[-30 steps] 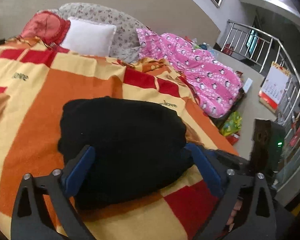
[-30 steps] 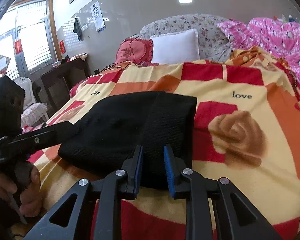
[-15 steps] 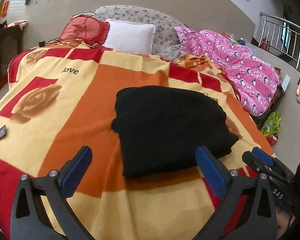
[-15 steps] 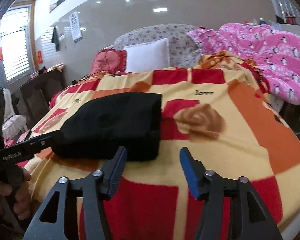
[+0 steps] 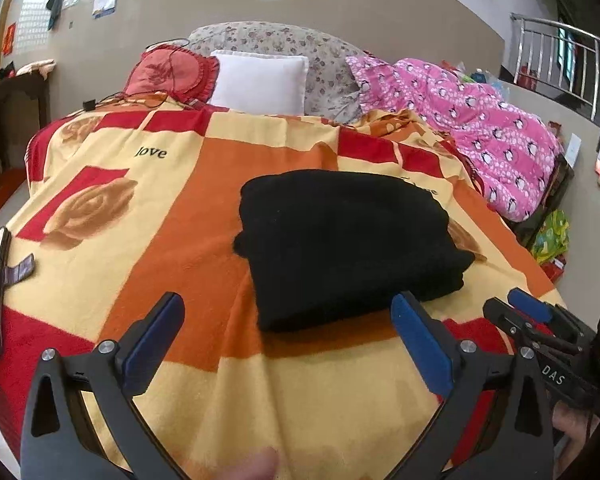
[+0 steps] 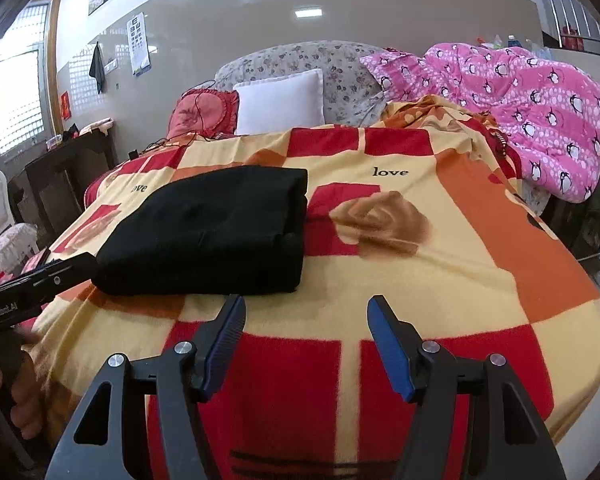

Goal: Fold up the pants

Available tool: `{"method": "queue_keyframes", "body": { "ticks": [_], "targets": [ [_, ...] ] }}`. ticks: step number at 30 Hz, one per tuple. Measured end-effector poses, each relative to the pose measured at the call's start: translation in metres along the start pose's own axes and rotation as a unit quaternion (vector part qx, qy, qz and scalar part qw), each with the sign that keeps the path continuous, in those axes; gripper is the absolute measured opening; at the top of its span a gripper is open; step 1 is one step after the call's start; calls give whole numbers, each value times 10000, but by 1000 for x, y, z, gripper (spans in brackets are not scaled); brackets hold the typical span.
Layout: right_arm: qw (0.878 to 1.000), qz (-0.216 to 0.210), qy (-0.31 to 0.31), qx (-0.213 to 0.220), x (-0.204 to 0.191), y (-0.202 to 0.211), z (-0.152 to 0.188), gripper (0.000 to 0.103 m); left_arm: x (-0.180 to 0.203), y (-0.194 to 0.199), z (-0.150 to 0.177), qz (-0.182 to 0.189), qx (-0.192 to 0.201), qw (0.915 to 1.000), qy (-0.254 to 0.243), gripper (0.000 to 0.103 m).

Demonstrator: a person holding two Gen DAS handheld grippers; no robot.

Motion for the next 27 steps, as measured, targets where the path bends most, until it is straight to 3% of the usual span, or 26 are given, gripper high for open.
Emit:
{"method": "queue_keyframes", "body": {
  "ticks": [4,9,27],
  "targets": [
    [10000,2,-4,-42,0,-2,1,67,5,-4,0,-251,-73,9994,-248,103],
    [10000,-31,-54,-78,1,-4,1,70,12,-4,1,-285,15,9986,-449,103],
    [9999,-52,-126,-92,5,-4,0,70,6,-7,3,-232,-109,9992,-294,103]
  ]
}}
Point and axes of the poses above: each gripper's, at about its wrist camera, not at the fingertips, and y roughly against the way its jaws point, x to its right, z to its underside, the point moved 6 cm from there along -y, roughly the way its jaws point, and after that the axes turned 5 degrees about z, right-handed, at the moved point
